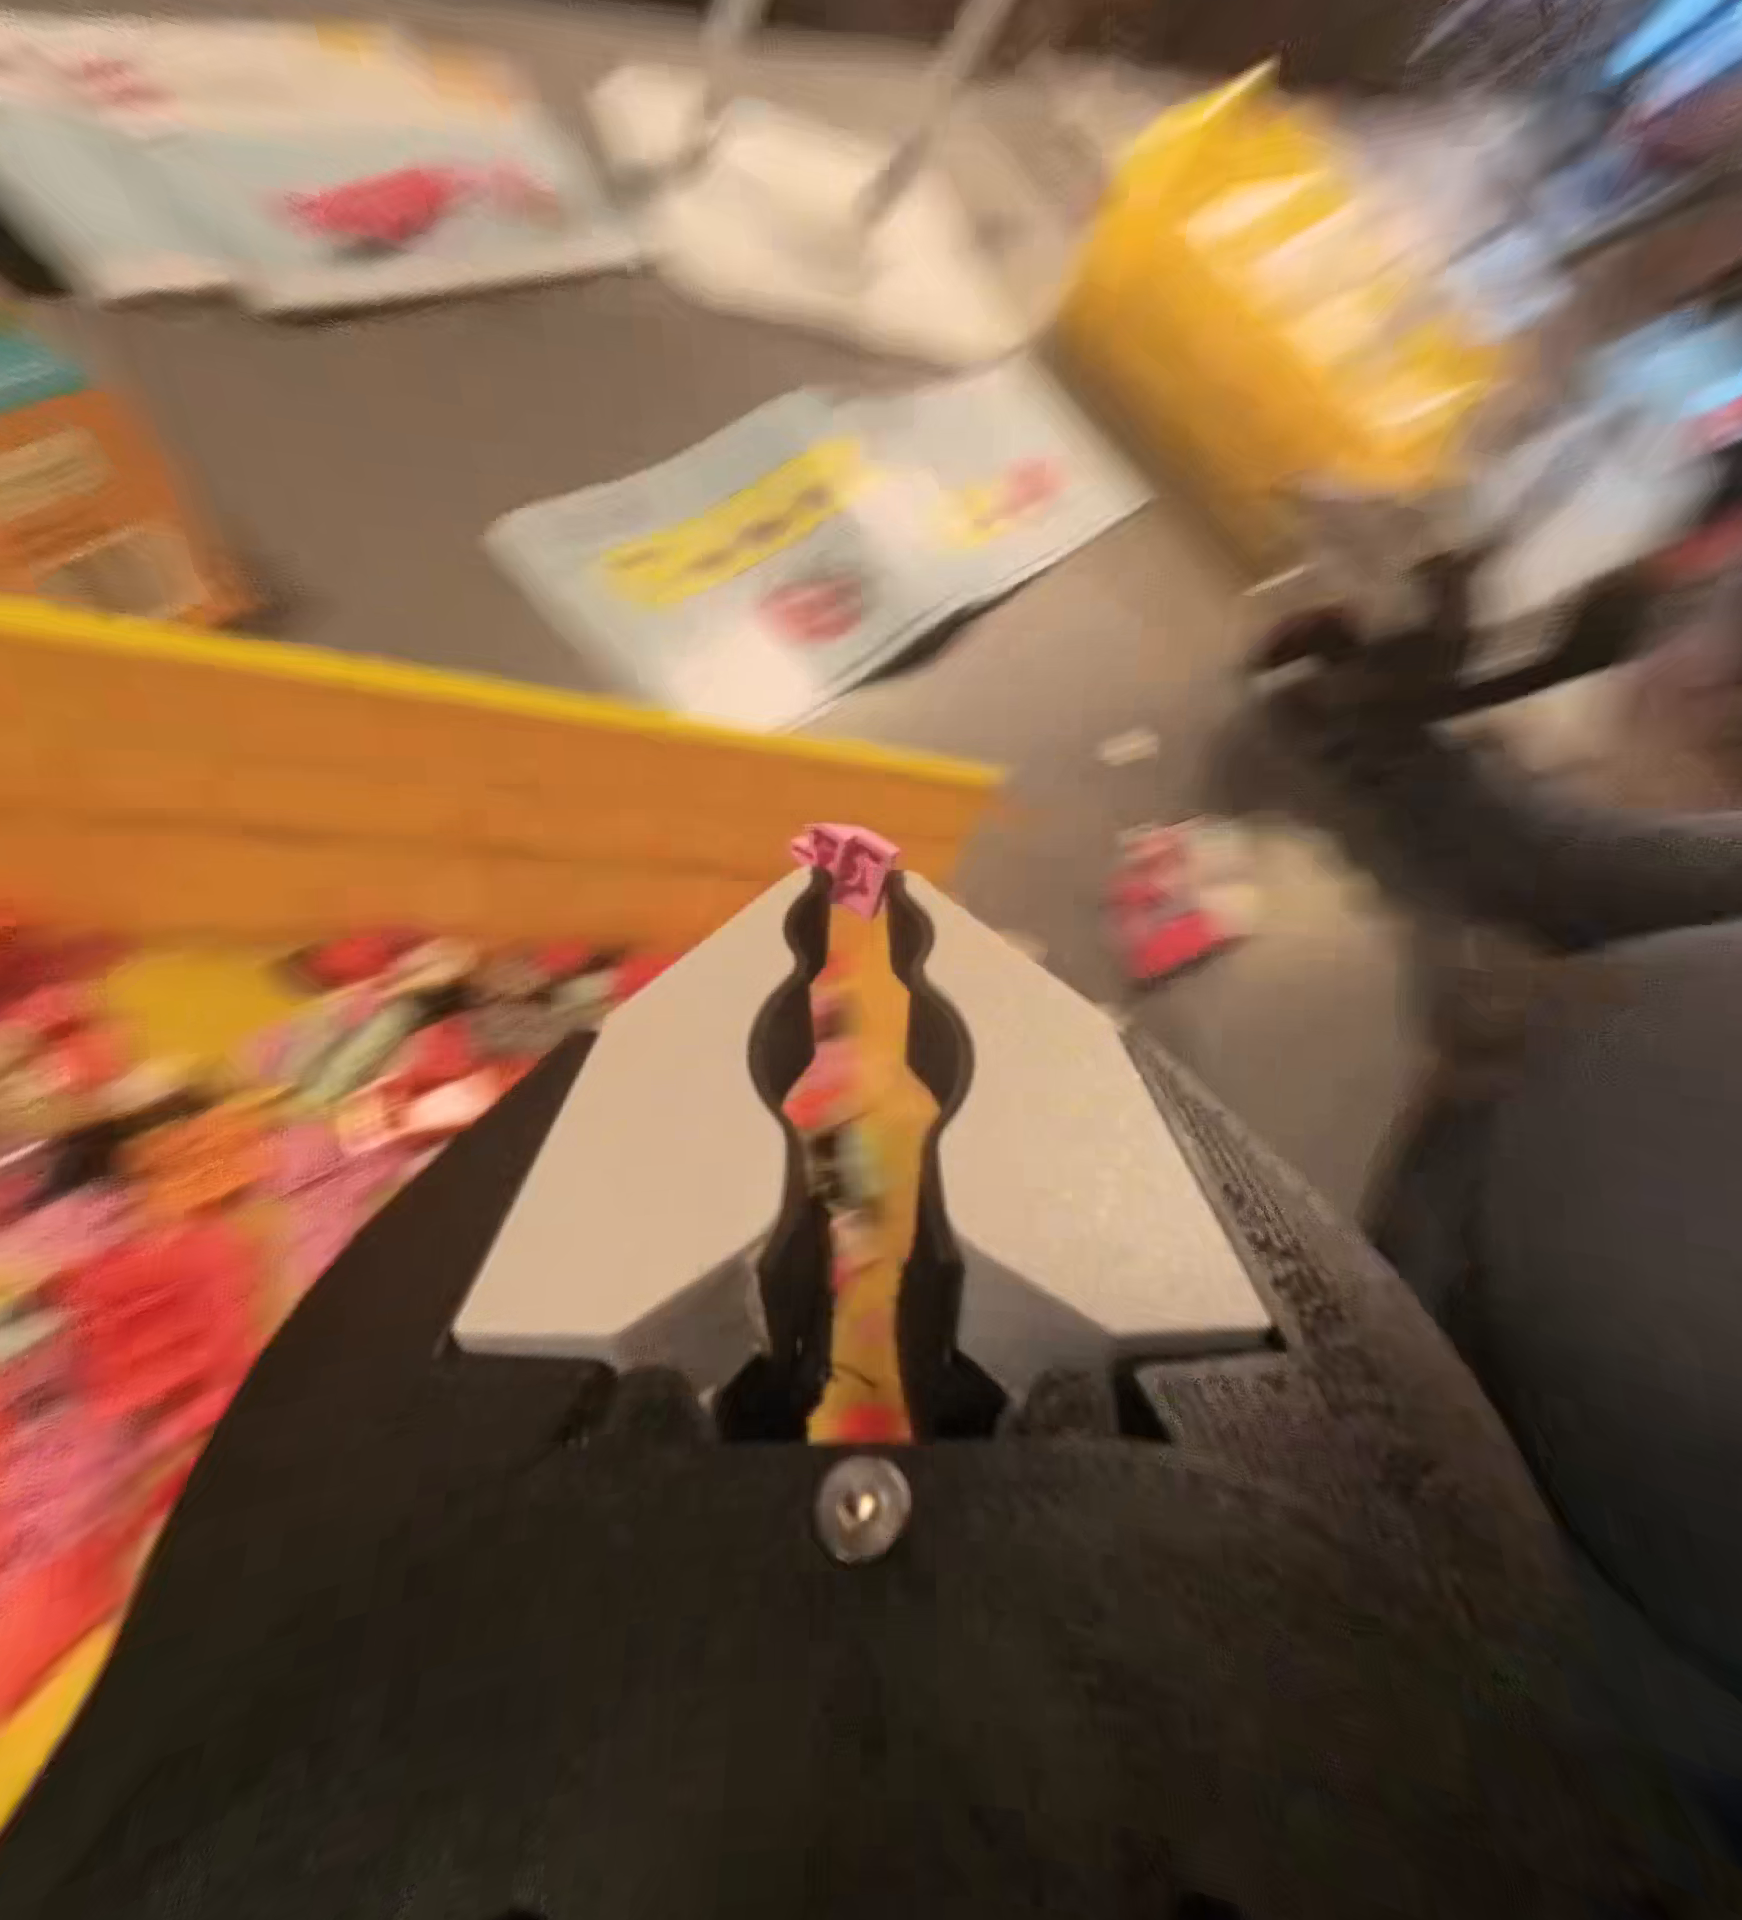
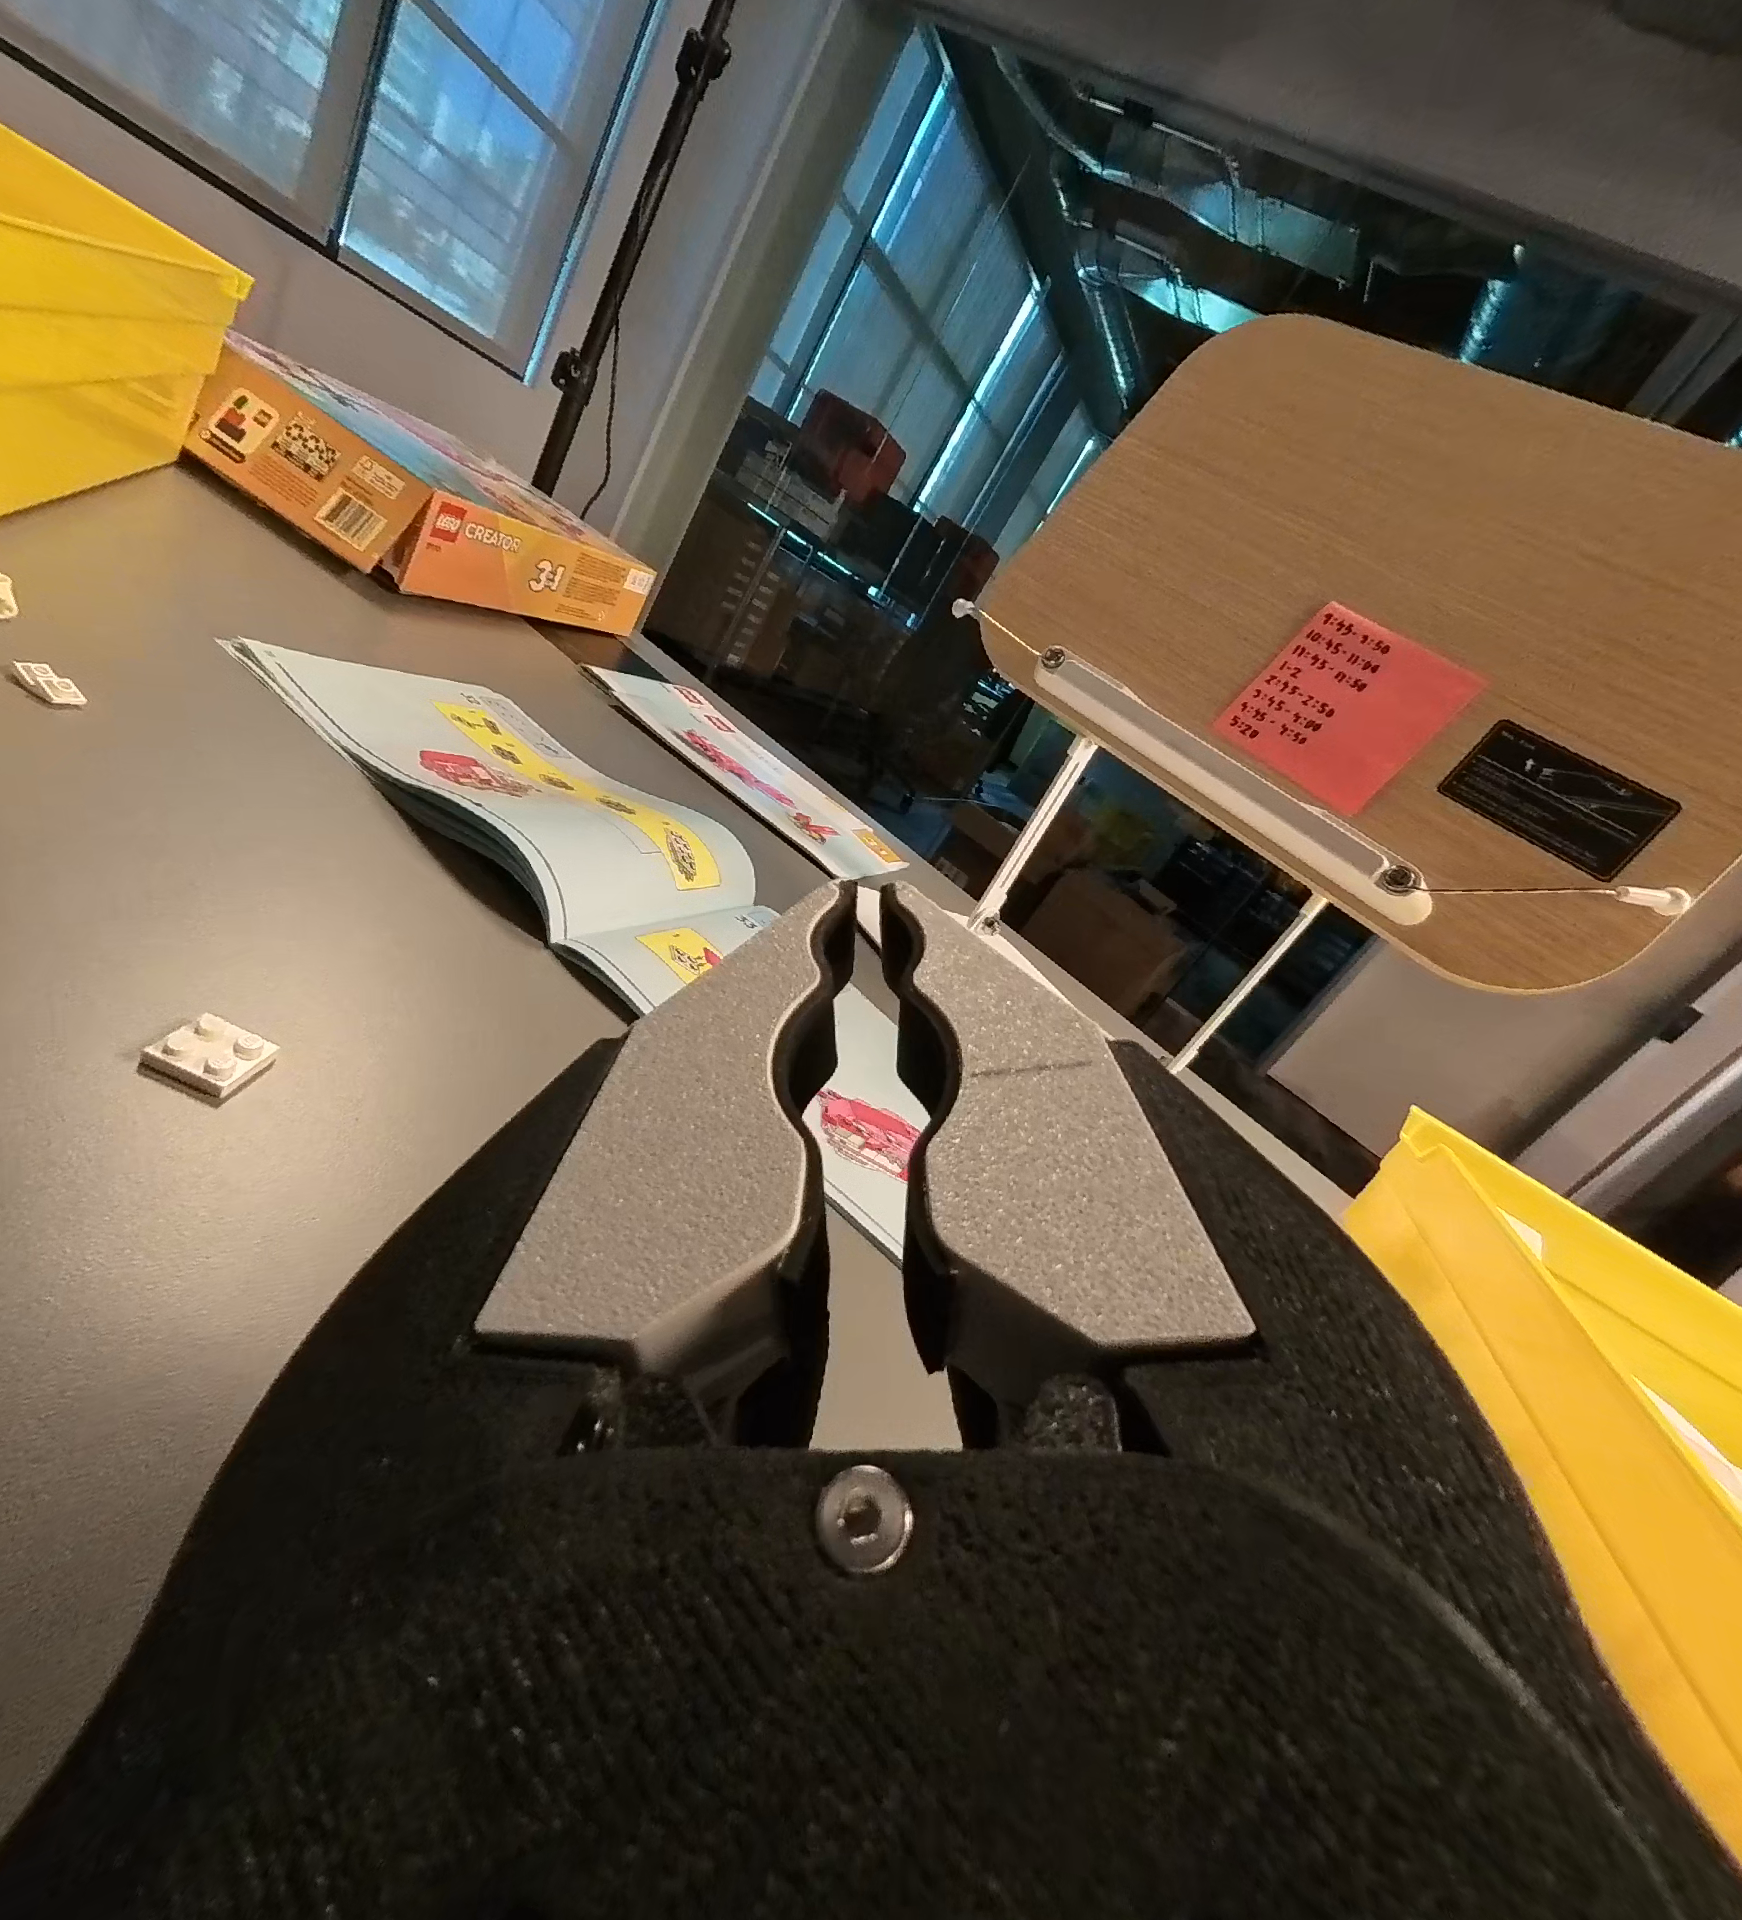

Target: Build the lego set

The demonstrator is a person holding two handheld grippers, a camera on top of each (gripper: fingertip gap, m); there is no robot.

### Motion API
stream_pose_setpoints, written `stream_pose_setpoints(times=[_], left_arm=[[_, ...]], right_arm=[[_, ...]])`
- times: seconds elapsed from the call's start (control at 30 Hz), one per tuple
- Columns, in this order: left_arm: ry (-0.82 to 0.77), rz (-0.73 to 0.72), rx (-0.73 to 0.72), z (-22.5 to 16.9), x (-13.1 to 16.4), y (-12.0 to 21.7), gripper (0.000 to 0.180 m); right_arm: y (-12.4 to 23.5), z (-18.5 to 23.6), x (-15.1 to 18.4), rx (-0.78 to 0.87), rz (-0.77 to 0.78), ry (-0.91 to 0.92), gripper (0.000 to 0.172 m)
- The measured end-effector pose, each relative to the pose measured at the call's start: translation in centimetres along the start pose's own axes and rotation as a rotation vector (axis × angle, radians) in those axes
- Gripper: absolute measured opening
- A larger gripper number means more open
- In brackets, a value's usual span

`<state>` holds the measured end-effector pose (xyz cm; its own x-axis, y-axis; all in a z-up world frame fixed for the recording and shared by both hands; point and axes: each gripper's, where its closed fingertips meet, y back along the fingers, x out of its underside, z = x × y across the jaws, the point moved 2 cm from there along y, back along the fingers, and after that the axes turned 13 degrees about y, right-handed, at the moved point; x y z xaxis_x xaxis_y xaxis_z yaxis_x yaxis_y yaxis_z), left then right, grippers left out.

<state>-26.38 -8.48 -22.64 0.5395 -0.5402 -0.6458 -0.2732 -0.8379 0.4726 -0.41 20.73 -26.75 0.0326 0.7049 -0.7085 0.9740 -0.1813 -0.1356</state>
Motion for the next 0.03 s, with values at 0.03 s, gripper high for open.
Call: stream_pose_setpoints(times=[0.03], left_arm=[[0.054, -0.033, 0.180, -2.15, -0.41, 0.67, 0.010]], right_arm=[[-0.02, 0.03, 0.00, -0.001, 0.000, 0.002, 0.002]])
